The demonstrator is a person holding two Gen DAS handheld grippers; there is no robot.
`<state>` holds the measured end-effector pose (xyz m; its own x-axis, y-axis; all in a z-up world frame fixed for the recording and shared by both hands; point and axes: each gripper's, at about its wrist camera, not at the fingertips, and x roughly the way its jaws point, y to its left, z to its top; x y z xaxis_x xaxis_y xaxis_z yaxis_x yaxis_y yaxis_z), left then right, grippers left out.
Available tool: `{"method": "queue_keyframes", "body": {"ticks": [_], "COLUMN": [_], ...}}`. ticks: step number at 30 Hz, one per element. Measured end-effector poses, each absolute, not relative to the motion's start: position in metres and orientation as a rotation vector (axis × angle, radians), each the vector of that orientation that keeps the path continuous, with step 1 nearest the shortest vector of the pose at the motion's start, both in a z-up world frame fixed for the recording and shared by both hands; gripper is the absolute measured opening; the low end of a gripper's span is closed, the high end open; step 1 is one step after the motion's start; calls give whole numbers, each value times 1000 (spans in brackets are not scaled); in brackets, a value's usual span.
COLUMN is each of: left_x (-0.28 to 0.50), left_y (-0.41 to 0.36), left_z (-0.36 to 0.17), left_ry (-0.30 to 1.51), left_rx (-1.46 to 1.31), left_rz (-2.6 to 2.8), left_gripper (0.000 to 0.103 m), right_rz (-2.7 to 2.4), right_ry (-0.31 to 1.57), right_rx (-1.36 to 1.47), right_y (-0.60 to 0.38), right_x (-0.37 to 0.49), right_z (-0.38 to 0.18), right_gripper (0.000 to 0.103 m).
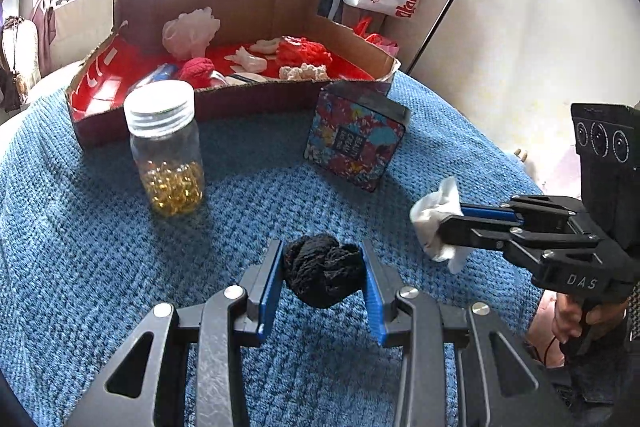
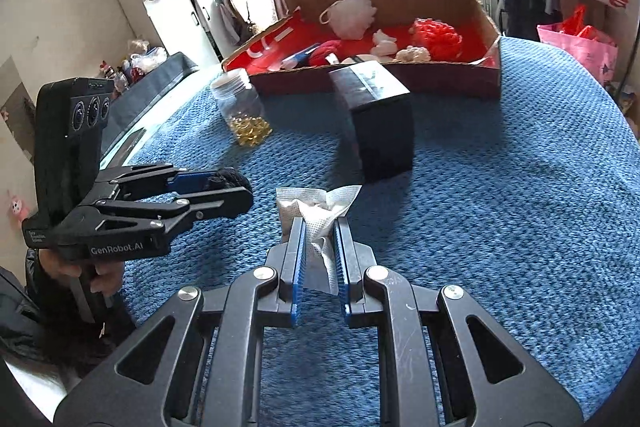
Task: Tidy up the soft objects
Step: 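Carry the scrunchie in the left tool while the right tool carries the tissue into the box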
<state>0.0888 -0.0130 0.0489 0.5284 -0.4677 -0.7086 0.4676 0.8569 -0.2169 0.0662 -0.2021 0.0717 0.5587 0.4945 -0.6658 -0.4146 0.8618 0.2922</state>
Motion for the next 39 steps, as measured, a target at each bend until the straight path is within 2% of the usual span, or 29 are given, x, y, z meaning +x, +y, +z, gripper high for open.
{"method": "queue_keyframes", "body": {"ticks": [12,21,39], "left_x": [91,138,215], "left_y": [-18,-41,-65], "left_z": [62,78,108], "left_ry": [833,882,931], "left_rx": [54,265,310], "left_rz": [-544,-484,-477], "left_gripper": [39,39,39], "right_rz": [490,345,345], "right_ry": [823,857,809], "right_rx": [88,-10,-111], "right_y": [-212,-253,-268], "right_x": [66,95,162], "right_z": [71,71,108], "right_gripper": [13,13,13]}}
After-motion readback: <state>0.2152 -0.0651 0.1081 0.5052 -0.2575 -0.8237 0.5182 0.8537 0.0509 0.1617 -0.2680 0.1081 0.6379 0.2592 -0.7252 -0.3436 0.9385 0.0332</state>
